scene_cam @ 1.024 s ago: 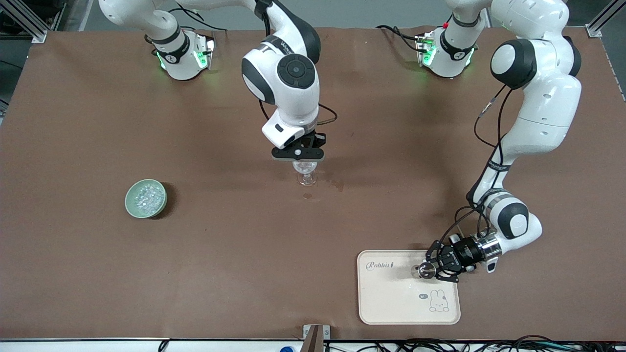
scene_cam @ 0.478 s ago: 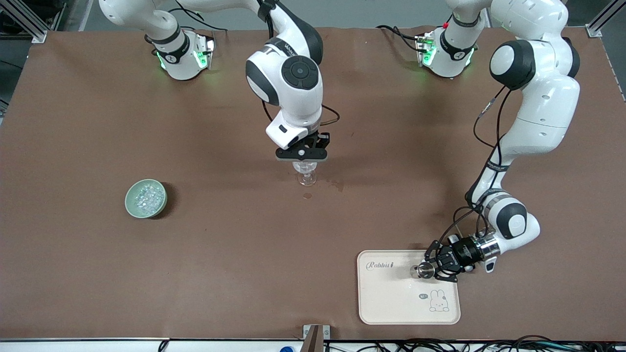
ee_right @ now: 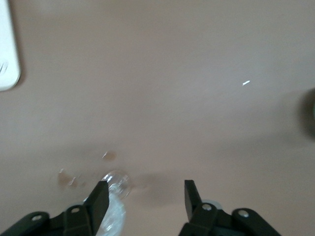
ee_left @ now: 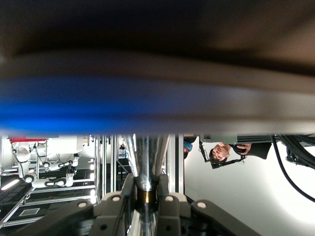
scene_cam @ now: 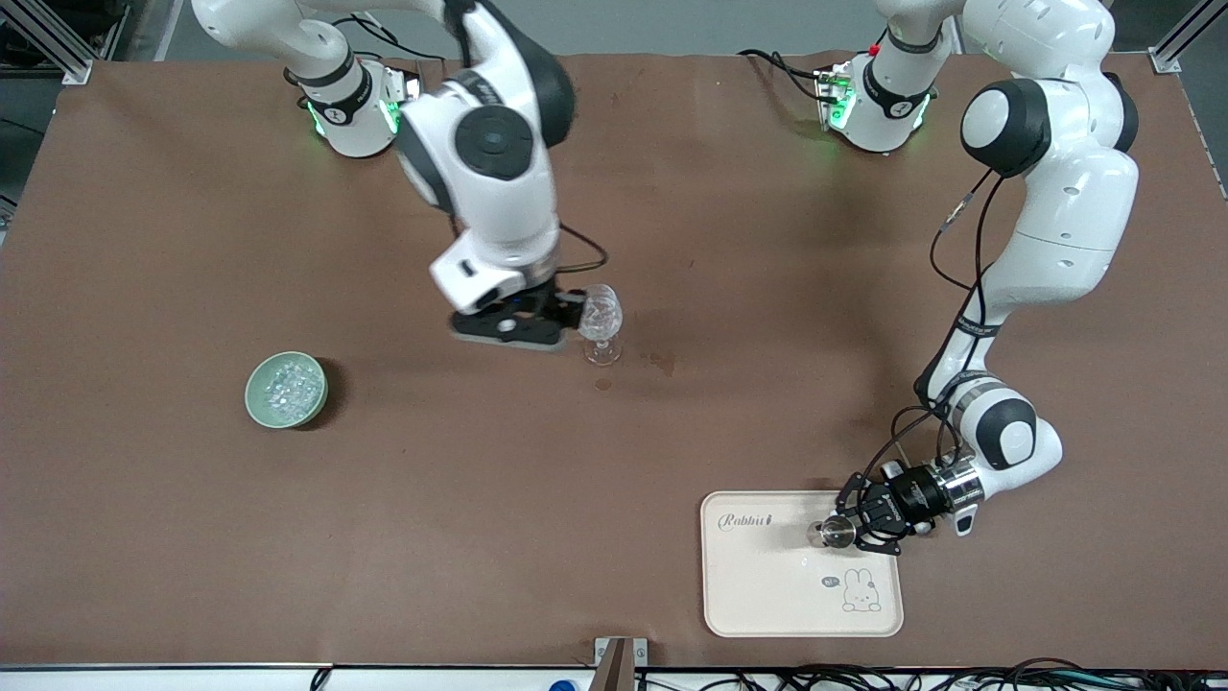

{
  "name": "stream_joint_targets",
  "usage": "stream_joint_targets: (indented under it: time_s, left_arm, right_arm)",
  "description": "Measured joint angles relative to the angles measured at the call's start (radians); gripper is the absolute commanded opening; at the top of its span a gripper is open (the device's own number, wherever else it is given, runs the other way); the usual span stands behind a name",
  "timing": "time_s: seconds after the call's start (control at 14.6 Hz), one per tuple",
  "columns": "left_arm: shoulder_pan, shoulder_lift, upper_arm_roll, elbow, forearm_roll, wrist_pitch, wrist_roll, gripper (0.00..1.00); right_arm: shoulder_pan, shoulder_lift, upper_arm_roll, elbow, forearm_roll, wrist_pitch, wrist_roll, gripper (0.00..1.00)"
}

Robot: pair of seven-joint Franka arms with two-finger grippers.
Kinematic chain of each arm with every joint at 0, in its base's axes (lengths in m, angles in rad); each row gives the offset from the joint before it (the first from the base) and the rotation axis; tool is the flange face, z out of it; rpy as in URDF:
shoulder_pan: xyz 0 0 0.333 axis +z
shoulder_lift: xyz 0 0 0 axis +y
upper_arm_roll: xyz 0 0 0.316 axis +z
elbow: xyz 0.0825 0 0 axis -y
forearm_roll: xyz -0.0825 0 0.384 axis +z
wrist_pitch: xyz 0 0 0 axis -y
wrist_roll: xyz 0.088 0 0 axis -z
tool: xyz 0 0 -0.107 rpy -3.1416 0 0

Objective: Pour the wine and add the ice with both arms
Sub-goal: 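Open the left gripper on the tray while the right gripper withdraws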

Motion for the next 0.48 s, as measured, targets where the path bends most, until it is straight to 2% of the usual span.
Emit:
stream_joint_targets:
  time_s: [0.14, 0.48]
  left_arm:
    - [-0.001, 0.0, 0.004, 0.001, 0.0, 0.0, 0.015, 0.28]
    - [-0.002, 0.0, 0.006, 0.002, 0.0, 0.0, 0.017, 0.38]
  right_arm:
    - [-0.078, -0.054, -0.003, -0.021, -0.035, -0.014, -0.027, 0.78]
    - [-0.312, -0.206, -0.008, -0.171, -0.041, -0.021, -0.264, 0.8]
